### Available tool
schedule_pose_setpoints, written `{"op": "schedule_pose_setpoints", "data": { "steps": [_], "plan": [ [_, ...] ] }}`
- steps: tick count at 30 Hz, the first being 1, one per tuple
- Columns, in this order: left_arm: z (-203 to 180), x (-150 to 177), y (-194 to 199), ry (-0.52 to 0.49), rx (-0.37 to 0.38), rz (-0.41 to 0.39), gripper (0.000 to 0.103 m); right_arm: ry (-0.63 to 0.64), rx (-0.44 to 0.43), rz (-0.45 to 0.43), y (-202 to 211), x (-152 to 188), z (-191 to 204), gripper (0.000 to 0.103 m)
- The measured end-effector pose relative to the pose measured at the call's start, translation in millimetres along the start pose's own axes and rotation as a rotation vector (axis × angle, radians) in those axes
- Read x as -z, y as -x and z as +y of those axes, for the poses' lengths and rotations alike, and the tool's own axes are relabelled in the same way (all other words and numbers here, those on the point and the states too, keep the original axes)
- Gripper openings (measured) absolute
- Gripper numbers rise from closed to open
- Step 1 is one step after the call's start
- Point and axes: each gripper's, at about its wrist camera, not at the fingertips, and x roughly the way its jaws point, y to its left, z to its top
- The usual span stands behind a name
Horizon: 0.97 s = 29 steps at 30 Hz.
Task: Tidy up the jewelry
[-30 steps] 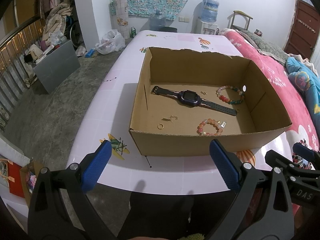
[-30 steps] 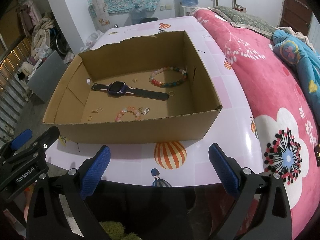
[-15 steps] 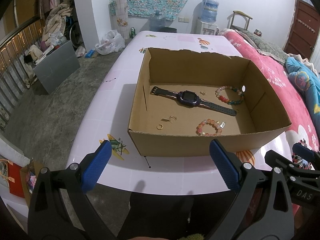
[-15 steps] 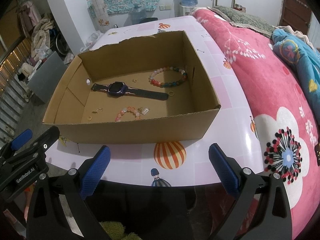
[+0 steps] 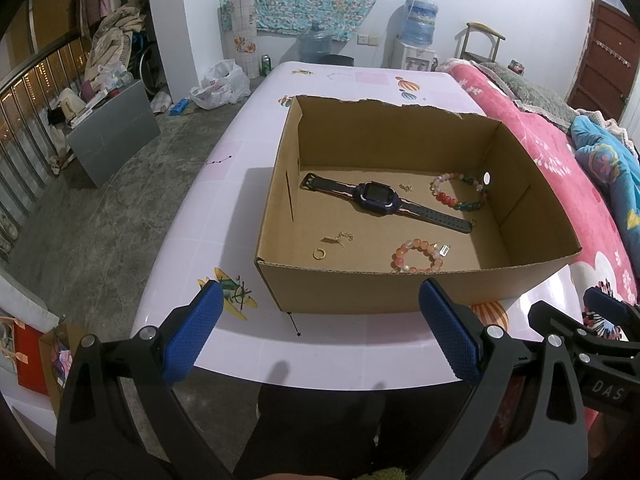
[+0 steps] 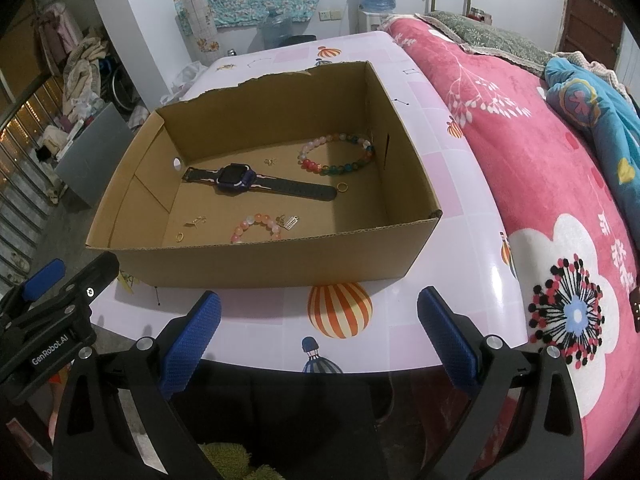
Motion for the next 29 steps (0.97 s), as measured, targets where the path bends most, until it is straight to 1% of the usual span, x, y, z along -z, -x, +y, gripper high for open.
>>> {"op": "schedule_pose_setpoints", "data": {
  "steps": [29],
  "plan": [
    [-1.9,-1.9,1.2,0.010,-0.001,0.005,0.095,0.000,0.000,0.004,-1.6,0.1,0.8,0.096]
  ]
}}
